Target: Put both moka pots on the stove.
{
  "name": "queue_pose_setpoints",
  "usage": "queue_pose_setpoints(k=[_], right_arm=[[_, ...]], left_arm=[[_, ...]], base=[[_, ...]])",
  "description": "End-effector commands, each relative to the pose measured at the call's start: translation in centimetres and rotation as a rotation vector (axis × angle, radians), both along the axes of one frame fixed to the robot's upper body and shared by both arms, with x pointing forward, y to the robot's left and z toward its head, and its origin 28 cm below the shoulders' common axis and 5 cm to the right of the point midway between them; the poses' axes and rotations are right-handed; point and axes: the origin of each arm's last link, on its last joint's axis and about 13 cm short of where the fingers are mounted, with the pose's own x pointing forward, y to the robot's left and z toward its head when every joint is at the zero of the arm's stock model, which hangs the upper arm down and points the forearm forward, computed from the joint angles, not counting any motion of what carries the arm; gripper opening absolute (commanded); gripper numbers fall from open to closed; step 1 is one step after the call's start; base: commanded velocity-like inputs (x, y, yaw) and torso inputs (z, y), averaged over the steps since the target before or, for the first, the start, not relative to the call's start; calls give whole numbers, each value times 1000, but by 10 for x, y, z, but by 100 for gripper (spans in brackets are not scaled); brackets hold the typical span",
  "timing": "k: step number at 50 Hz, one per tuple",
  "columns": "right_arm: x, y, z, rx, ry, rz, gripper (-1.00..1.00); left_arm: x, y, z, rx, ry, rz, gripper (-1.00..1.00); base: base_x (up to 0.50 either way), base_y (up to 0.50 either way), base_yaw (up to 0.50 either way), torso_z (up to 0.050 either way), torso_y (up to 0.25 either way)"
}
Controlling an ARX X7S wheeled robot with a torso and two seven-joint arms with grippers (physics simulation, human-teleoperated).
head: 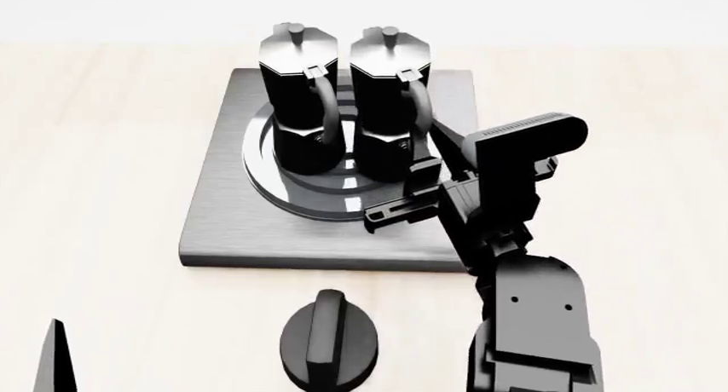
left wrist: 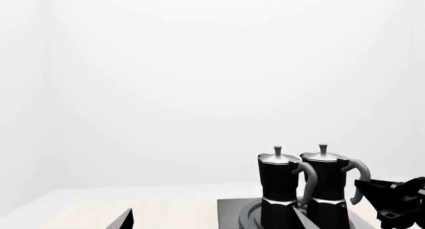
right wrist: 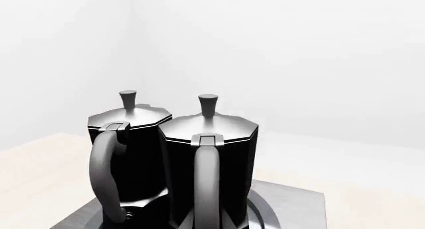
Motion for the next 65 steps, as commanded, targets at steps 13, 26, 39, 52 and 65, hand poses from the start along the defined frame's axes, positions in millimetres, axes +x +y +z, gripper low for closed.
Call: queue_pose_setpoints(k=[13, 26, 39, 52, 65], right_arm=[[-1, -2, -2, 25, 8, -19, -100], [-2, -4, -4, 22, 4, -24, 100], [-52, 5, 5, 12, -18, -157, 100], [-151, 19, 56, 39, -359, -294, 100], [-185, 22, 37, 8, -362, -316, 100]], left_arm=[[0, 0, -1, 1, 1, 1, 100], [0, 0, -1, 2, 0, 1, 100], [-1, -1, -1, 3, 1, 0, 100], [-1, -1, -2, 3, 0, -3, 100], [0, -2, -3, 1, 4, -2, 100]], base=[[0, 0, 0, 0, 0], [0, 0, 0, 0, 0], [0, 0, 0, 0, 0], [0, 0, 0, 0, 1], [0, 0, 0, 0, 0]])
